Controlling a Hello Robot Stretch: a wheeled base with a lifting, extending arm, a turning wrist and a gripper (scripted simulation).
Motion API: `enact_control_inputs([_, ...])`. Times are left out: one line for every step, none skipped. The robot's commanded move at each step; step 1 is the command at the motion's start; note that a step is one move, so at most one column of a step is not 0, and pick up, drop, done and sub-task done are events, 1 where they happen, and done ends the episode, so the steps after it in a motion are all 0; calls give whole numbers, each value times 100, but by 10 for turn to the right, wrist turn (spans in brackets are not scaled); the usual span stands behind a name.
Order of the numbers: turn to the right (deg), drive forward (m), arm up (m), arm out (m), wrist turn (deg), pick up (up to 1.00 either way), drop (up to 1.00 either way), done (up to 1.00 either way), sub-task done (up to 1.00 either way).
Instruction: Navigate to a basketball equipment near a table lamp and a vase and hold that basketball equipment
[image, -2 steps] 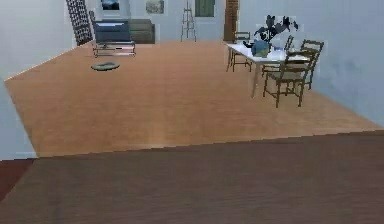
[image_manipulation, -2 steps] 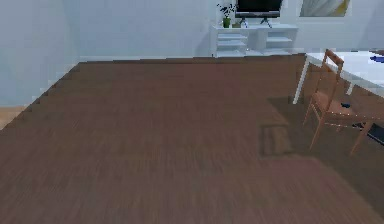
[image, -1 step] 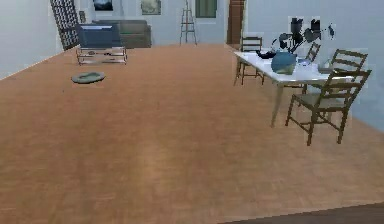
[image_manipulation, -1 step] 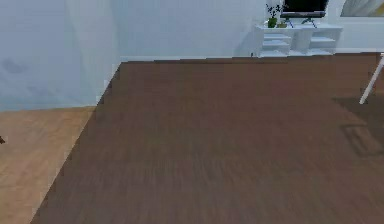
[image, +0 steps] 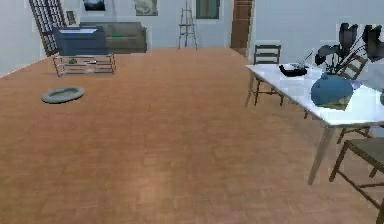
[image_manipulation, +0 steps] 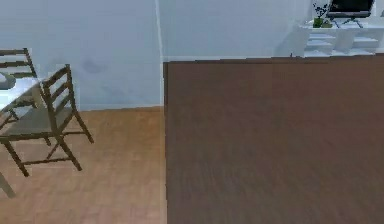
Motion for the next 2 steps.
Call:
enact_control_inputs([30, 0, 0, 0, 0, 0, 0, 0, 0])
enact_control_inputs([0, 100, 0, 0, 0, 0, 0, 0, 0])
